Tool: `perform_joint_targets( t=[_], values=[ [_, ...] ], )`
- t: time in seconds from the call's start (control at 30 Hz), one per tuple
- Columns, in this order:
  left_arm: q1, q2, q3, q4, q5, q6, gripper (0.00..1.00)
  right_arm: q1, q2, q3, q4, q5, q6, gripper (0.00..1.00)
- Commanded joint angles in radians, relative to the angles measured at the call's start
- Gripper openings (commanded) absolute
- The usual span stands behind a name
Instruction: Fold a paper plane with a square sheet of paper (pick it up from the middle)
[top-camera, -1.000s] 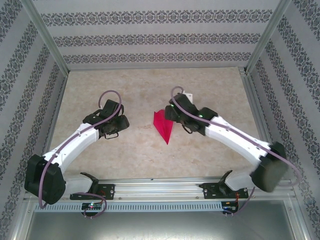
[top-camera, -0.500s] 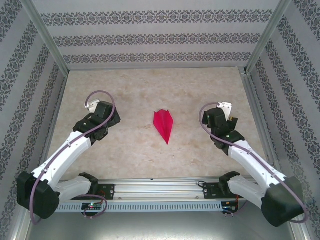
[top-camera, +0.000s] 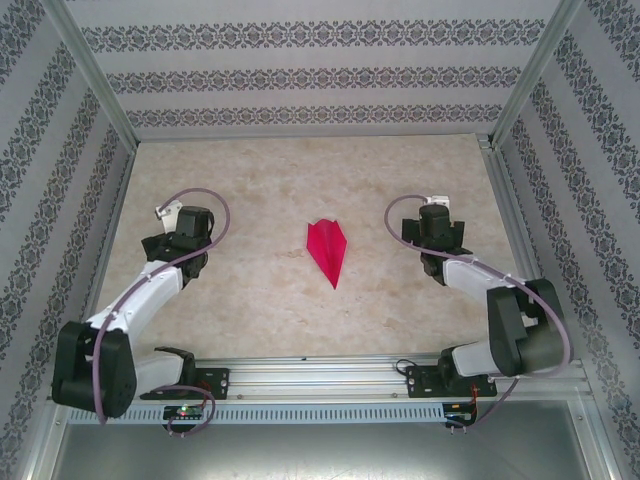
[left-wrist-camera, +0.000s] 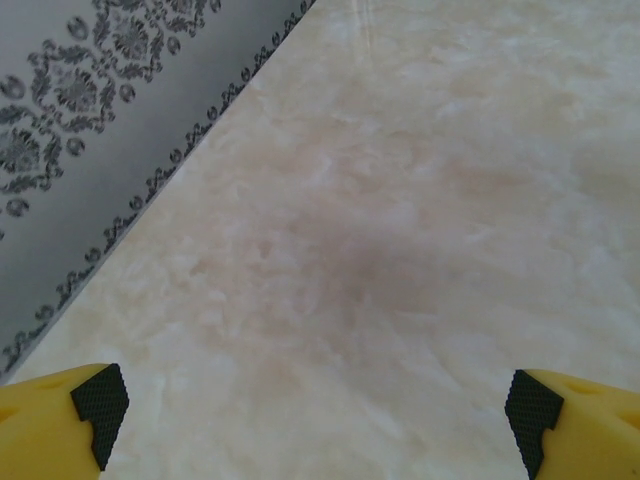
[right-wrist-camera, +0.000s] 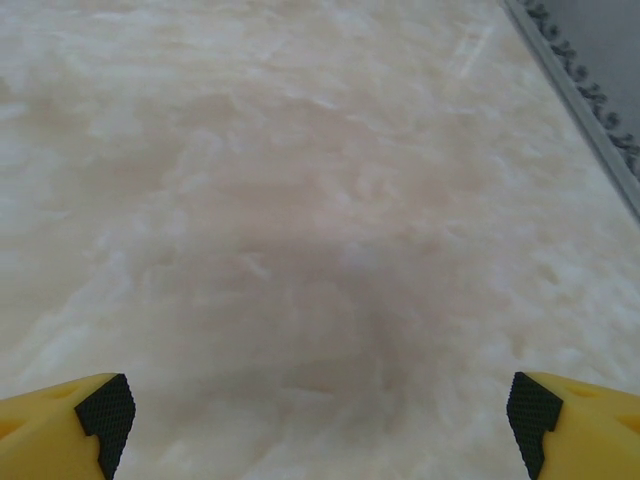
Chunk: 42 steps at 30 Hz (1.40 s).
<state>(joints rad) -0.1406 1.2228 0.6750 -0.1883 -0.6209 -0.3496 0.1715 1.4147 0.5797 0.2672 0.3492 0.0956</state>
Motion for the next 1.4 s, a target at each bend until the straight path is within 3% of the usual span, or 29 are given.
perform_joint_targets(
  t=[0.0,0.17,0.27,0.3,0.37,0.43,0.5,0.53,0.57,0.6,0.67,0.7,1.37],
  values=[
    [0.017,0.053,-0.054,0.283,0.032,0.175,1.00,-0.013,0.020,-0.037,0.241,-0.107,-0.135,0.98],
    [0.028,0.119,-0.183,0.684,0.157,0.285,1.00,-0.108,0.021,-0.146,0.459,-0.278,-0.111,0.98],
    [0.064,0.178,-0.216,0.818,0.249,0.285,1.00,-0.148,0.130,-0.227,0.749,-0.379,-0.086,0.98],
    [0.073,0.199,-0.213,0.826,0.282,0.286,1.00,-0.157,0.119,-0.230,0.757,-0.389,-0.081,0.98],
    [0.082,0.238,-0.229,0.882,0.359,0.308,1.00,-0.154,0.077,-0.193,0.592,-0.375,-0.091,0.98],
    [0.083,0.293,-0.263,0.995,0.405,0.324,1.00,-0.150,0.110,-0.205,0.675,-0.303,-0.063,0.98],
    [0.089,0.315,-0.282,1.034,0.450,0.331,1.00,-0.146,0.090,-0.197,0.625,-0.270,-0.063,0.98],
    [0.091,0.358,-0.303,1.132,0.438,0.334,1.00,-0.141,0.086,-0.195,0.611,-0.259,-0.063,0.98],
    [0.096,0.359,-0.303,1.143,0.430,0.325,1.00,-0.139,0.093,-0.202,0.636,-0.251,-0.064,0.98],
    [0.113,0.325,-0.277,1.023,0.455,0.300,1.00,-0.137,0.093,-0.205,0.646,-0.241,-0.062,0.98],
    [0.124,0.347,-0.291,1.094,0.468,0.302,1.00,-0.138,0.088,-0.200,0.625,-0.241,-0.060,0.98],
    [0.124,0.331,-0.280,1.036,0.467,0.298,1.00,-0.138,0.090,-0.202,0.634,-0.241,-0.061,0.98],
    [0.118,0.337,-0.285,1.062,0.463,0.304,1.00,-0.128,0.089,-0.204,0.636,-0.234,-0.071,0.98]
  ],
)
